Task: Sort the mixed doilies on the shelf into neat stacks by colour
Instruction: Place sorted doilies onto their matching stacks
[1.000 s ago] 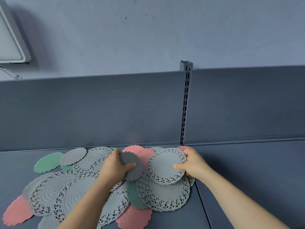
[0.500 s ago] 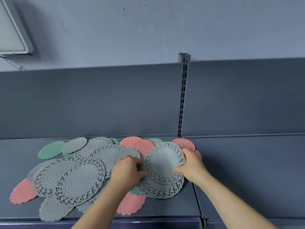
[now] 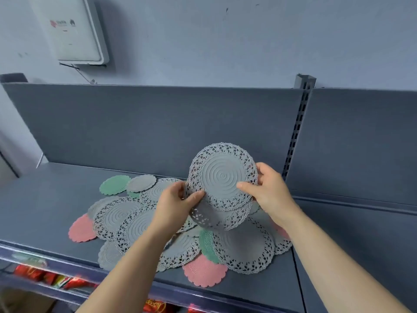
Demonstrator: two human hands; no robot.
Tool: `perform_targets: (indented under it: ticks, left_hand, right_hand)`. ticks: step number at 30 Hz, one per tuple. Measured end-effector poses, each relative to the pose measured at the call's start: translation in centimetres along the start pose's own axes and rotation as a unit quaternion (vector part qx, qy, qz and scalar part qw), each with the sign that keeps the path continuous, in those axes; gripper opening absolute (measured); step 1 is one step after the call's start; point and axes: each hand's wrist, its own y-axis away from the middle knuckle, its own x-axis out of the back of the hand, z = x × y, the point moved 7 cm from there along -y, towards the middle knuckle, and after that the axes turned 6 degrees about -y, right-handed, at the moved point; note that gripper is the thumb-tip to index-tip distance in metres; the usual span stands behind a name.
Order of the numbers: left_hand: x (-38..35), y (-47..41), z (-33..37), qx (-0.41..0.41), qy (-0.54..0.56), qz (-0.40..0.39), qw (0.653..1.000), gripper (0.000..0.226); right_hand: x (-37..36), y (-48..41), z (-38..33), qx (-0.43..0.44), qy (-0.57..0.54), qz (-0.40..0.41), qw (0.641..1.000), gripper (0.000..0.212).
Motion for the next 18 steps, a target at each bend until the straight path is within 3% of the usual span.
perform_targets:
  ticks: [11,14,18]
  left_hand:
    - [21.0,-0.7,-10.0,0.077,0.035,0.192,0.978,0.02]
    - [26.2,-1.7,-13.3,0.099,0.036,0.212,0.971,0.014]
    - [33.3,-4.4,-17.8,0.118,0.034,0.199,0.972,0.022]
  right_hand:
    - [-23.8,-4.6,-1.4,0.025,0.087,-0.121,0.989,0.017]
    - [-30.9,-5.7,-1.2,0.014,0.095,-0.136,0.986,0.021]
    - [-40.0,-7.6,-0.8,-0.022,0.11,-0.137,0.984,0.017]
